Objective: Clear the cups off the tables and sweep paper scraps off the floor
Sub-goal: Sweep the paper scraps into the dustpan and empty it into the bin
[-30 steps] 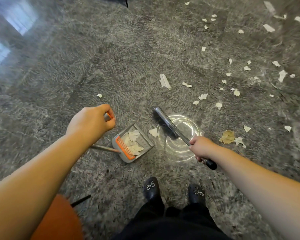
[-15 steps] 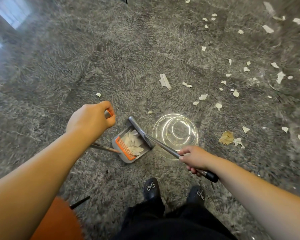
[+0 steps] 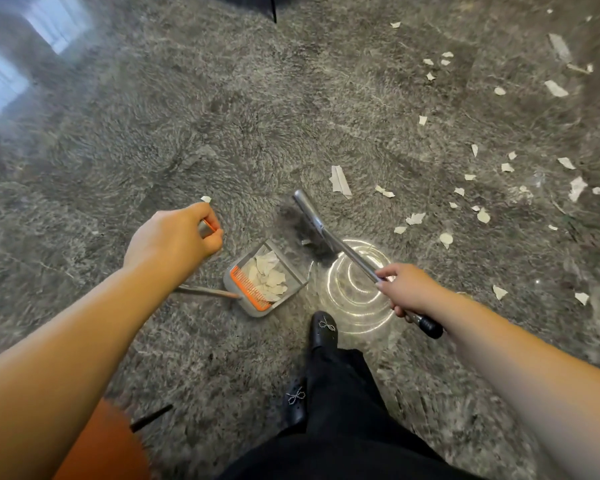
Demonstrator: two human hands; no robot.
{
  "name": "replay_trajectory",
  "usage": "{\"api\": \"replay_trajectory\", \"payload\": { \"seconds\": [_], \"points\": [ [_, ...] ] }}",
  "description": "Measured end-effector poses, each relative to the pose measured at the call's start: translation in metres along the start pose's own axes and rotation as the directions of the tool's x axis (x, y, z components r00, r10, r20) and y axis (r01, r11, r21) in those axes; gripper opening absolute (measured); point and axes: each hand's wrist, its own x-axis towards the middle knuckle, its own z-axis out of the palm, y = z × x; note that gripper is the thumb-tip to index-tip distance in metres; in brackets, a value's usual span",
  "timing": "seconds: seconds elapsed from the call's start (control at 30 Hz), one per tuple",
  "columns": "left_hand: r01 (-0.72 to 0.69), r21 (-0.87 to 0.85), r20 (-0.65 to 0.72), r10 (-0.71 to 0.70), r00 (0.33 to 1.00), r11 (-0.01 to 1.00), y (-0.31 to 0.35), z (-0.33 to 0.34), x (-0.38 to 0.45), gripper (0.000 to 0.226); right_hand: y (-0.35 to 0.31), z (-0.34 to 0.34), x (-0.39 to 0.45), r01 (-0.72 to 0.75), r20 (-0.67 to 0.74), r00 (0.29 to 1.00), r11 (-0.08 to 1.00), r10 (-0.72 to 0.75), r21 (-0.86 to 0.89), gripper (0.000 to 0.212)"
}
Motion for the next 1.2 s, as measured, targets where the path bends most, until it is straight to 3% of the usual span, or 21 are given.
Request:
{"api": "replay_trajectory", "payload": {
  "seconds": [0.27,0.47,0.63,0.9,1.2],
  "points": [
    [-0.036,0.058,0.018,0.035,0.999,0.998,0.038,-0.003,0.063,0.009,-0.039,-0.029,0.078,0.006,0.028,1.000,0.983,-0.001,-0.181,0.023],
    [-0.017,0.110,0.024,0.014,1.000,0.994,0.057,-0.003,0.090,0.008,-0.067,-0.022,0.094,0.036,0.230,0.972,0.946,0.041,-0.321,0.028],
    [0.040,0.077,0.028,-0.042,0.999,0.996,0.052,-0.007,0.096,0.011,-0.080,-0.030,0.090,0.068,0.313,0.950,0.973,0.004,-0.219,0.031],
    [0.176,-0.049,-0.028,-0.178,0.984,0.983,0.014,-0.020,0.095,0.016,-0.108,-0.042,0.091,0.124,0.272,0.958,0.984,-0.085,-0.129,0.031],
    [0.252,-0.102,-0.177,-0.267,0.947,0.962,-0.065,-0.071,0.116,0.014,-0.188,-0.028,0.096,0.210,0.231,0.954,0.976,-0.192,-0.056,0.024]
  ]
}}
